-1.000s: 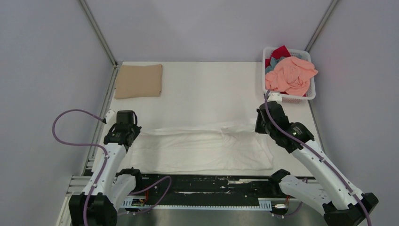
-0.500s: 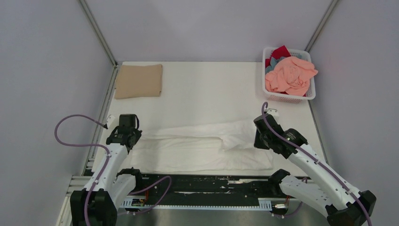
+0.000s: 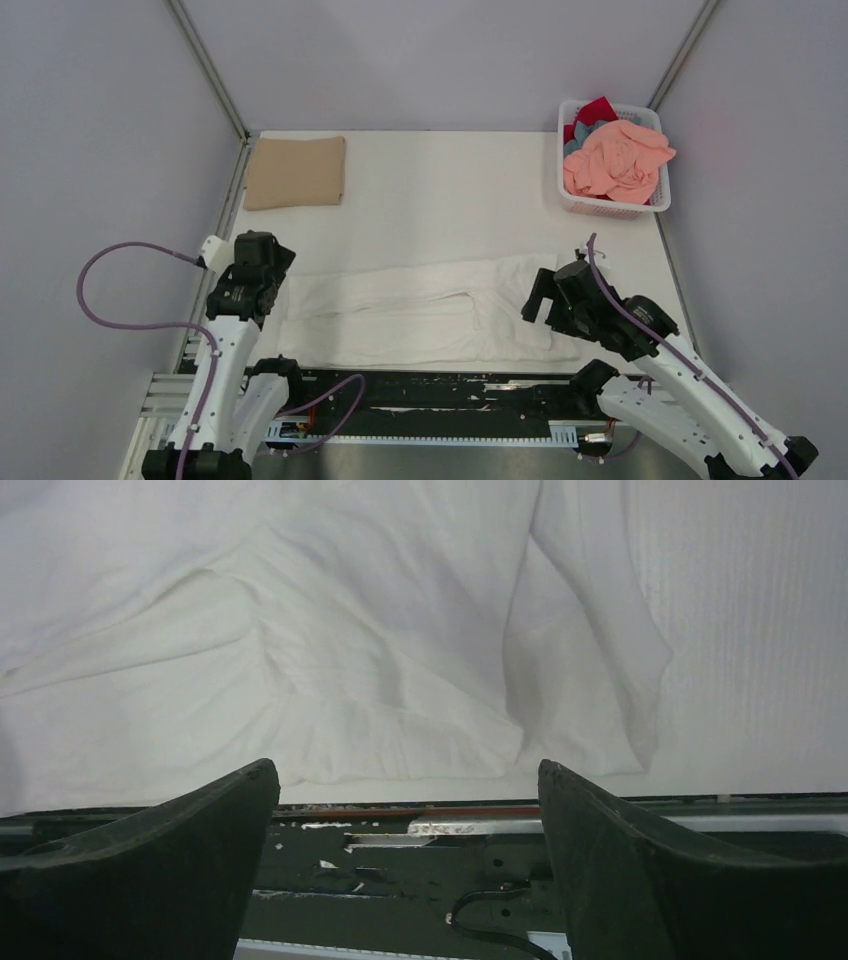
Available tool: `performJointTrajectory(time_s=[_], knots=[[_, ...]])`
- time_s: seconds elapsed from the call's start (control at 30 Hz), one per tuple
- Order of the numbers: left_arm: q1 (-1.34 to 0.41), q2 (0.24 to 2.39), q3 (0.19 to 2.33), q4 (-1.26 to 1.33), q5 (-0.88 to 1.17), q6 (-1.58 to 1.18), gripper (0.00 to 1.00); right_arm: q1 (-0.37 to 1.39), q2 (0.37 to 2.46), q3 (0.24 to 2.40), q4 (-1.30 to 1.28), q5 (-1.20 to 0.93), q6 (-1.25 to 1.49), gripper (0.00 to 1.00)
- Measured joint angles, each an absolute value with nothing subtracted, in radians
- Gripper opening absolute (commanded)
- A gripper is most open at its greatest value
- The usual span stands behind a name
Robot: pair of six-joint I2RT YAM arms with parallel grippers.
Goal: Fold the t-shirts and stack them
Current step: Fold the other side of the tshirt into a rectangle, then rotate the tshirt 90 degrees
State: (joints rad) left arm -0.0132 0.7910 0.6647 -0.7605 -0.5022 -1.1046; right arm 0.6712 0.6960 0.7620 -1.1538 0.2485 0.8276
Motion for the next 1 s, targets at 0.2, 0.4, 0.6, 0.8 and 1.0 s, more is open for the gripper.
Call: performJointTrajectory(time_s=[0.2, 0.4, 0.6, 0.8, 1.0], knots=[[-0.021, 0.789, 0.669, -0.548, -0.154, -0.949, 1.0, 0.671, 0.686, 0.742, -0.971, 0.199, 0.825, 1.0], [-0.186, 1.041, 0.644, -0.394, 0.079, -0.835, 1.0, 0.671, 0.9, 0.653, -0.788, 0.193, 0.867, 1.0], [-0.218, 1.151, 0.521, -0.363, 0.126, -0.796, 1.0, 0.63, 1.064, 0.557, -0.698, 0.192, 0.939, 1.0], [-0.216, 1.13, 0.482, -0.291, 0.131, -0.802, 1.0, 0.498, 1.189, 0.566, -0.585, 0.164, 0.944, 1.0], [-0.237, 1.122, 0.461, -0.231, 0.14, -0.836, 1.0, 0.352, 1.522, 0.824, -0.445, 0.132, 0.841, 1.0]])
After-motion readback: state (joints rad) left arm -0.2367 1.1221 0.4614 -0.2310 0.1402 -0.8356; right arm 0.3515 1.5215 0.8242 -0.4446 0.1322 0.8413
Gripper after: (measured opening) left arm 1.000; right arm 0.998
